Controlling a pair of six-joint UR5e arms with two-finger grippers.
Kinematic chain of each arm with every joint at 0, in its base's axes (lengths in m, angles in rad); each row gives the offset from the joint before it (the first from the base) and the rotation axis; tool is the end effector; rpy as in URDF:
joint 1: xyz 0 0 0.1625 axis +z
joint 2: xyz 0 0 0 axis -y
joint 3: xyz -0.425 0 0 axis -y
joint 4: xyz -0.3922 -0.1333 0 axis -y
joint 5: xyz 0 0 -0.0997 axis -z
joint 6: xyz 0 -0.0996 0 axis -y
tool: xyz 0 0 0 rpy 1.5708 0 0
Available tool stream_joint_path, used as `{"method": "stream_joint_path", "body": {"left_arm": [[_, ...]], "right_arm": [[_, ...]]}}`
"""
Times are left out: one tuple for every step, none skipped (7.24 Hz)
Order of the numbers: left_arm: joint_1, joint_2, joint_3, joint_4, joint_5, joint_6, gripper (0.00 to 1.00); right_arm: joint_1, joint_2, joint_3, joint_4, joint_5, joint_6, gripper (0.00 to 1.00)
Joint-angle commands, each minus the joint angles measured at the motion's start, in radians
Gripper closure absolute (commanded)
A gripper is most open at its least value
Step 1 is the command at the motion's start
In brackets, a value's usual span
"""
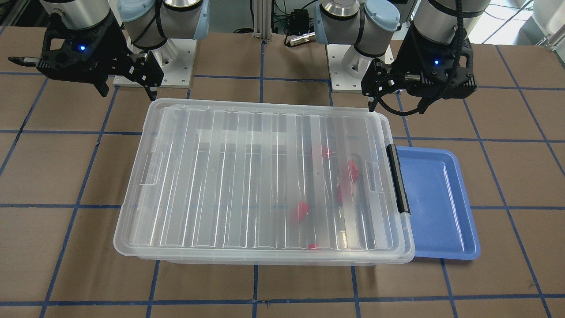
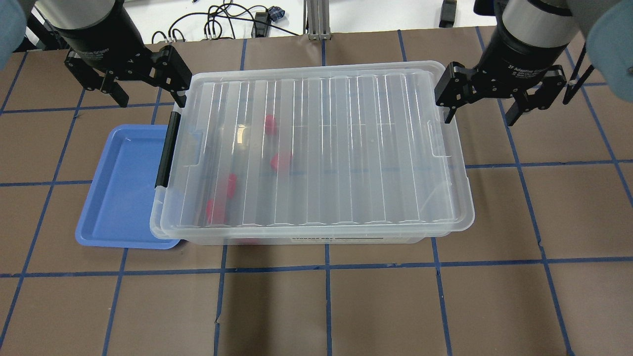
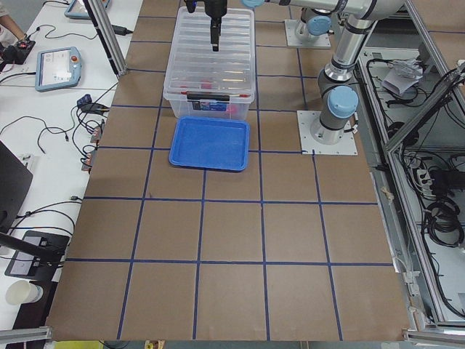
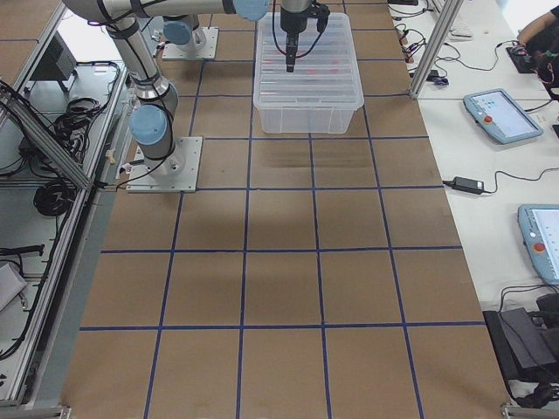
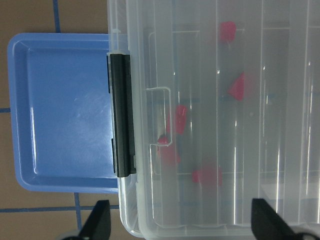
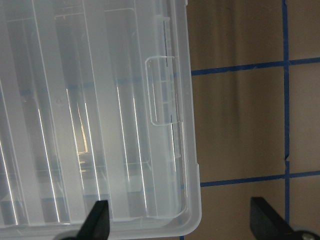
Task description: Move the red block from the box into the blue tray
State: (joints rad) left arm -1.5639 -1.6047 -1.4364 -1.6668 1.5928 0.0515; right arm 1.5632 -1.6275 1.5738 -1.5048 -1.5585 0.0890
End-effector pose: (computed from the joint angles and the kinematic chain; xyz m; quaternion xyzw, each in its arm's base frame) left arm -0.1276 -0.5057 0.5275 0.0223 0.9997 -0.0019 0.0111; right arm 0.1310 -0.4670 0.5071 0.0483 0.9988 0.0064 0.0059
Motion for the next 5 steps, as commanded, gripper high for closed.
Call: {"method": "stream_joint_path", "body": {"left_arm": [[-0.002, 0.002, -0.001, 0.001, -0.010, -0.001, 0.00], [-0.002, 0.003, -0.004, 0.002, -0.010, -0.001, 0.00], [-0.002, 0.005, -0.006, 0.001, -0.011, -0.002, 0.00], [-0.002, 0.003, -0.006, 0.002, -0.010, -0.001, 0.00], [-0.002, 0.008, -0.006, 0.002, -0.010, -0.001, 0.00]], "right_arm": [[0.003, 0.000, 0.002, 0.002, 0.001, 0.000, 0.00], [0.003, 0.000, 0.002, -0.003, 0.006, 0.000, 0.00], [0.003, 0.000, 0.000, -0.008, 0.014, 0.002, 0.00], [0.000, 0.000, -0.001, -0.009, 0.017, 0.002, 0.00], [-0.003, 0.005, 0.002, -0.008, -0.004, -0.003, 0.00]]}}
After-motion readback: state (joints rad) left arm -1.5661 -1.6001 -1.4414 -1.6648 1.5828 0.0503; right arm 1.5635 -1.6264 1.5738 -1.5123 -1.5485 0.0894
